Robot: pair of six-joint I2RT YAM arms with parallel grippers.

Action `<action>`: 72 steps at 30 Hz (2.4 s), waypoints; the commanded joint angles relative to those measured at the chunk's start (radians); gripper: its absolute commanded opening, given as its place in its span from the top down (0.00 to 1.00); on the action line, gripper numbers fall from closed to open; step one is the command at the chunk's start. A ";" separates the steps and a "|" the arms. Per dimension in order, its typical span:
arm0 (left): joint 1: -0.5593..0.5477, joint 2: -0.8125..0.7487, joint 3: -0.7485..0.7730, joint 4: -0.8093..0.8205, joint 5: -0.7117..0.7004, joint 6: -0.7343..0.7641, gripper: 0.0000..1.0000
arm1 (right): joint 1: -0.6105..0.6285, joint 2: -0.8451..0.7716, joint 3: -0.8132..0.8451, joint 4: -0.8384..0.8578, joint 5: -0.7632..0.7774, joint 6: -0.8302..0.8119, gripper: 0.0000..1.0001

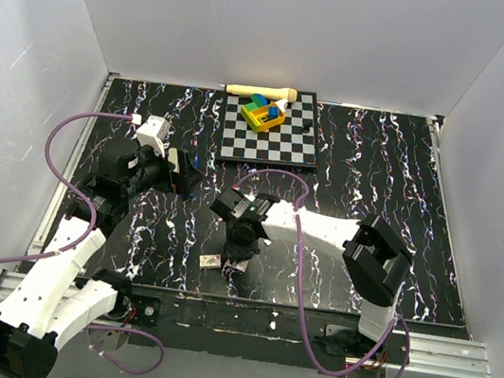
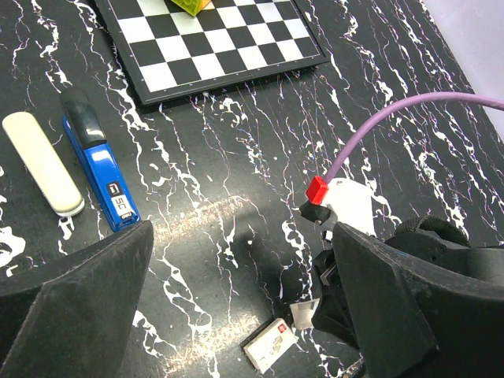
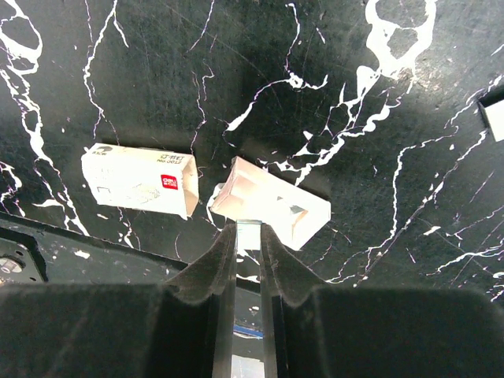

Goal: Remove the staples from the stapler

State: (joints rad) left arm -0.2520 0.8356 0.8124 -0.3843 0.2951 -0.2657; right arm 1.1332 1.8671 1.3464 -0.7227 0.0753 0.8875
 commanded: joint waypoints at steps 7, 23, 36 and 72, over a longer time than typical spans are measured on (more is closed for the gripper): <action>-0.004 -0.009 0.005 0.002 0.009 -0.003 0.02 | -0.019 0.026 0.050 0.006 0.012 -0.002 0.86; -0.004 -0.009 0.007 0.001 0.009 0.000 0.02 | -0.032 0.046 0.060 0.006 0.006 -0.009 0.83; -0.004 -0.010 0.007 0.001 0.006 0.002 0.02 | -0.012 0.012 0.069 -0.017 0.064 -0.009 0.68; -0.004 0.003 0.005 0.001 -0.010 0.003 0.02 | 0.091 -0.057 -0.047 -0.037 -0.170 -0.377 0.99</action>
State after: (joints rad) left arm -0.2520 0.8387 0.8124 -0.3847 0.2943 -0.2657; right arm 1.2190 1.7748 1.2671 -0.7746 -0.0624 0.5549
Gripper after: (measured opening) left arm 0.981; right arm 0.022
